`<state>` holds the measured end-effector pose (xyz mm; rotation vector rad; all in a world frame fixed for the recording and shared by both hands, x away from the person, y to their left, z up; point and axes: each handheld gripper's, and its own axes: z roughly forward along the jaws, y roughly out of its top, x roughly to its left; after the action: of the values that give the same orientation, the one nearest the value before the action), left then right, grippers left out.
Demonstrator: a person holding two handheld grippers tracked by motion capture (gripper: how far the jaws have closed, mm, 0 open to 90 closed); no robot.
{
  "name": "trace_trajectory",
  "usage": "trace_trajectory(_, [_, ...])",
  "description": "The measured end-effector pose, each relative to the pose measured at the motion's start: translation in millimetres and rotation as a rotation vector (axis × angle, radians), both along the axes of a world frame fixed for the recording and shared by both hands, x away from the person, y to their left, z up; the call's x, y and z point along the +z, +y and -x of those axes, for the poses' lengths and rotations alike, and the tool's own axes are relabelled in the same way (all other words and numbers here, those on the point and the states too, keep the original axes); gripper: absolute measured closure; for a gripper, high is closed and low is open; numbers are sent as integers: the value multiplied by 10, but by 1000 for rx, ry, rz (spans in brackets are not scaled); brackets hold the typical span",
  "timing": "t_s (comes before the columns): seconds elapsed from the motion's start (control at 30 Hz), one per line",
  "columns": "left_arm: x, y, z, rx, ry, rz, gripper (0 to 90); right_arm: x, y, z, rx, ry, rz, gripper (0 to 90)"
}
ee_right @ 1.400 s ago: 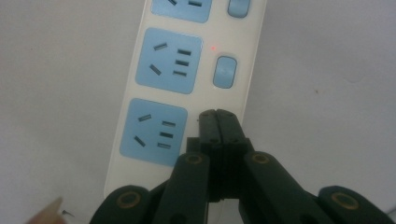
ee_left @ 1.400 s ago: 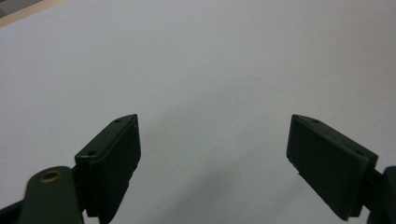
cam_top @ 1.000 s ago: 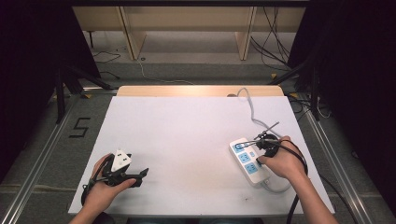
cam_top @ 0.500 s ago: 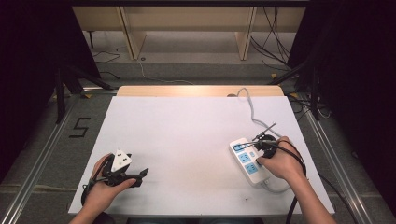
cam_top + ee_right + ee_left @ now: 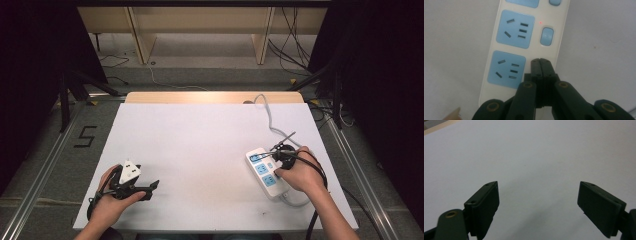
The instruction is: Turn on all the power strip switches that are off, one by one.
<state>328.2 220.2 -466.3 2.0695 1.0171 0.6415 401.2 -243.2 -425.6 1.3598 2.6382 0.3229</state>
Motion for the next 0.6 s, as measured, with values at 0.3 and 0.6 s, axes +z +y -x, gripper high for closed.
trace_trajectory(0.3, [-2,-1,0,-1,1,1,176,-13,-46,-10,-15,16,-41,900])
trace_trajectory(0.6, [1,-2,3,0,-2,2,177,-22,-32,1,-13,5,-33,900])
